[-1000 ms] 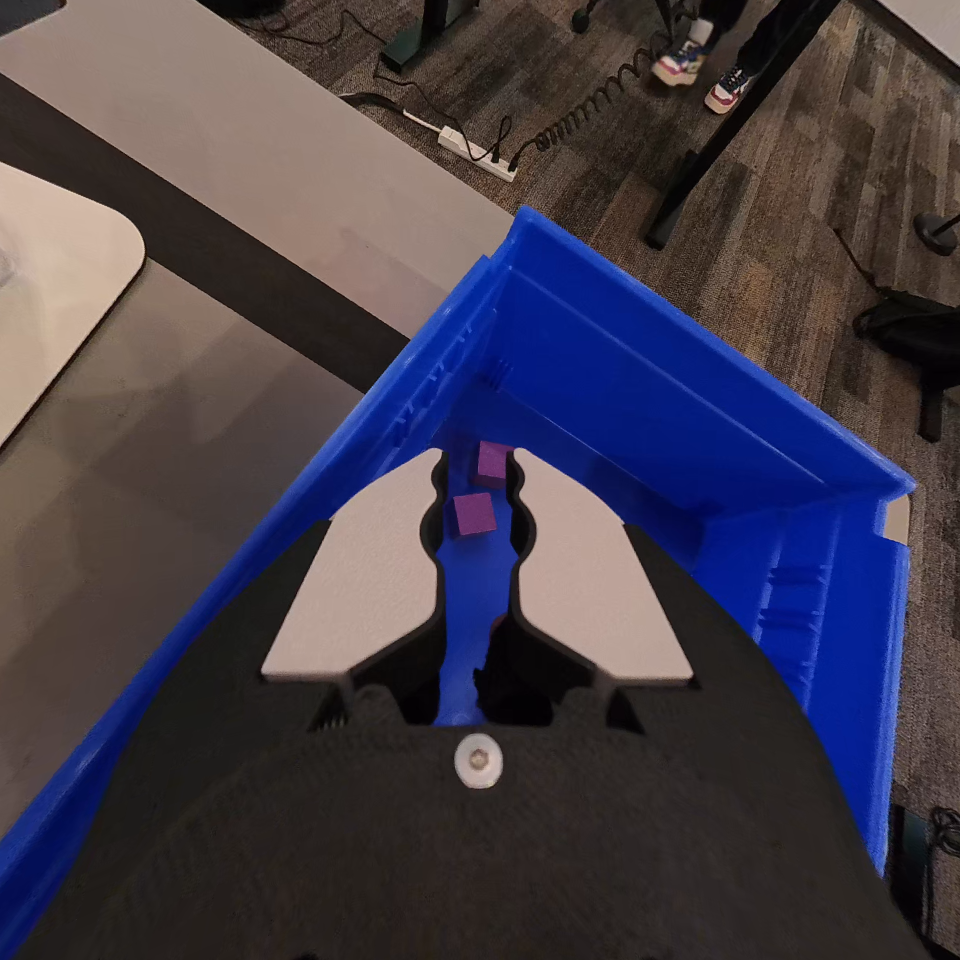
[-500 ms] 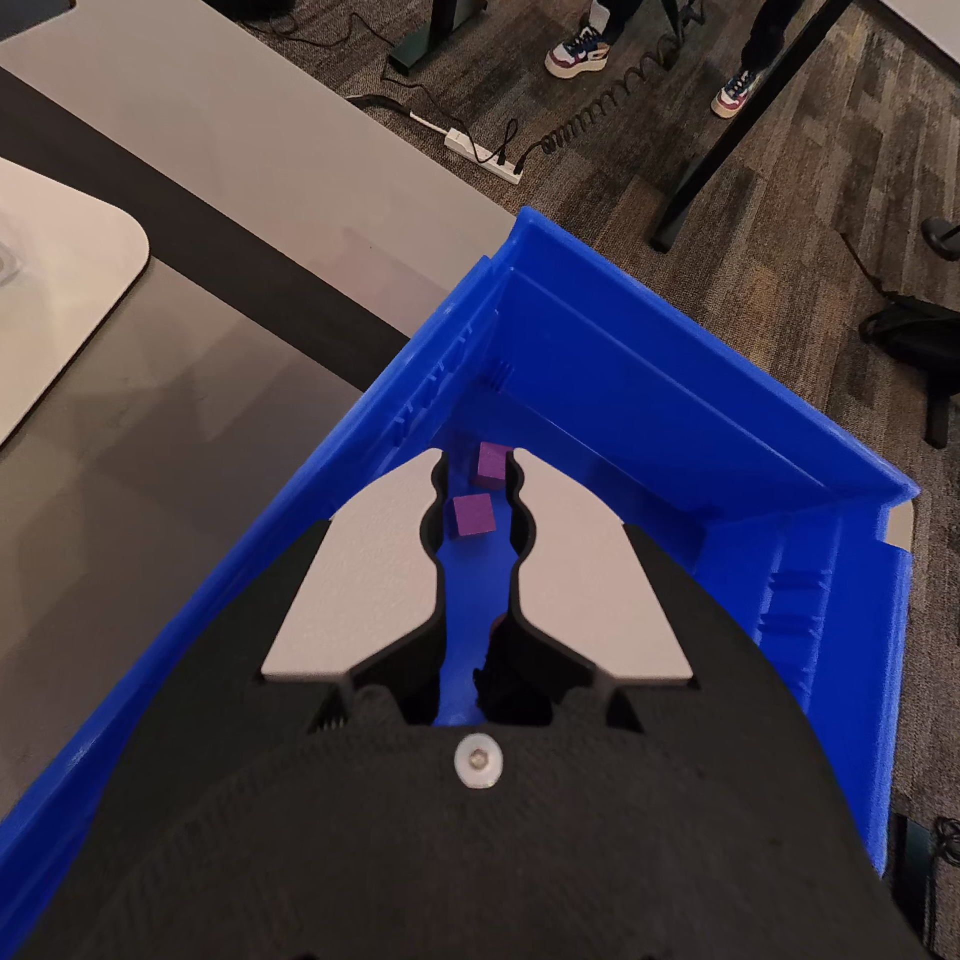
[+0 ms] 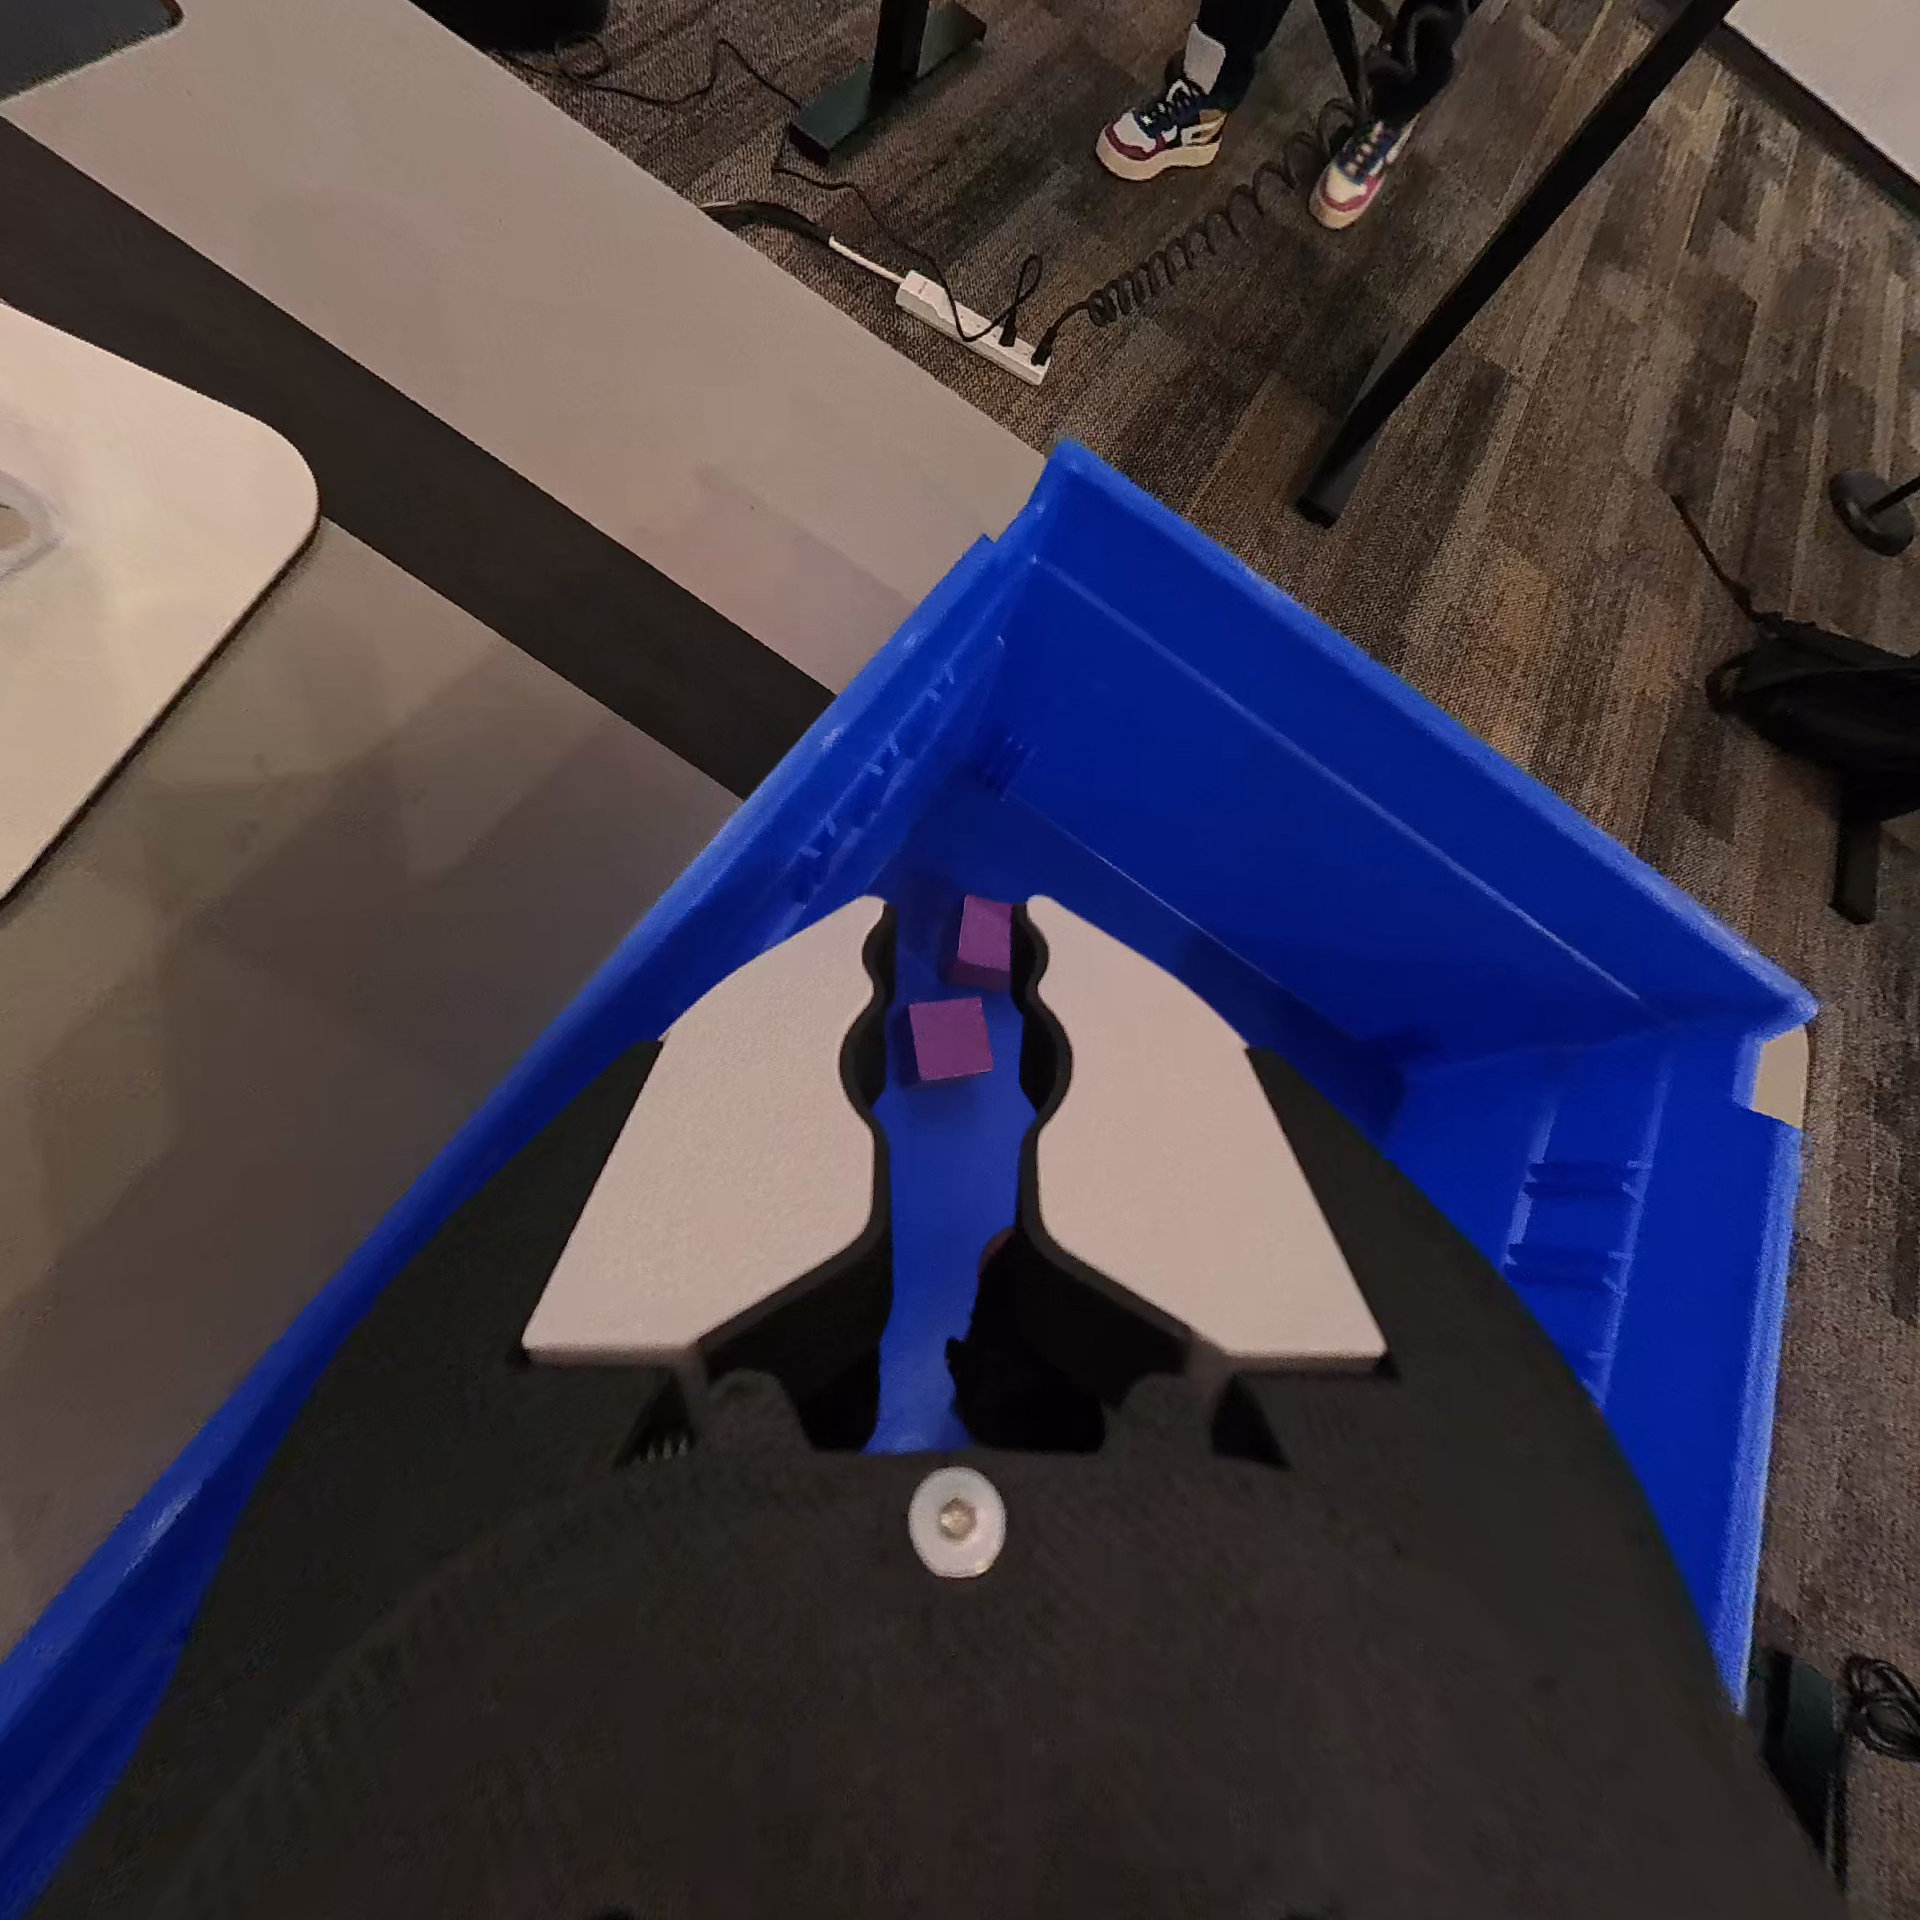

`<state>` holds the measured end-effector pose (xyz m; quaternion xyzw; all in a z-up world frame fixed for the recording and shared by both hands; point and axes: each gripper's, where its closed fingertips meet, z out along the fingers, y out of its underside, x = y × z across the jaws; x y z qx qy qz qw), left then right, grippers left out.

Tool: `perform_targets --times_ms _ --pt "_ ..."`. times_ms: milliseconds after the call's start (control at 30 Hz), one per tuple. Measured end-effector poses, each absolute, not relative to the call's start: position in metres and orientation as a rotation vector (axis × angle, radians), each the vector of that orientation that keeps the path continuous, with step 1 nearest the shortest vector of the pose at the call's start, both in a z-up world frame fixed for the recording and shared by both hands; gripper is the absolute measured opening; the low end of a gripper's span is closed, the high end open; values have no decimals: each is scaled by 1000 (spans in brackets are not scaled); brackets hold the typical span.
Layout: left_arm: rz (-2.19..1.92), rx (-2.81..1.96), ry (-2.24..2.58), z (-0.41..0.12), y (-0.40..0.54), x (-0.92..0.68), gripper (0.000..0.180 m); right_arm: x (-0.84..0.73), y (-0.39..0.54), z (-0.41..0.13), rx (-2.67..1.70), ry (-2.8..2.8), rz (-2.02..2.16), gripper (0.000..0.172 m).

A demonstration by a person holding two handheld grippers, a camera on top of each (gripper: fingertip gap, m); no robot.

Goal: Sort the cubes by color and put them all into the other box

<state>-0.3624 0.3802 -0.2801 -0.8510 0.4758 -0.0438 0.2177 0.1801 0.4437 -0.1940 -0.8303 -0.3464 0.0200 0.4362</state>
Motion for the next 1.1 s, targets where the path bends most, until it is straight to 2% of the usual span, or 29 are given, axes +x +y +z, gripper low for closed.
perform_targets --times_ms 133,233,467,633,733,933,1100 --pt "-103 -2334 1170 -255 376 -372 30 179 442 -175 -2003 -863 24 21" --pt "-104 -2256 1049 -215 367 -376 30 175 436 -143 -1906 -852 15 21" --pt "-316 -1893 900 -73 312 -328 30 136 382 -31 -1493 -923 -10 23" --pt "-549 -1604 1005 10 250 -233 30 73 299 28 -1065 -1090 40 34" --pt "-732 -1478 1078 26 217 -163 30 38 256 40 -873 -1142 95 40" --pt "-1202 -1376 1017 14 199 -66 30 -21 206 25 -676 -1245 94 52" --pt "-1495 -1349 931 0 198 -42 30 -39 197 13 -645 -1277 101 52"
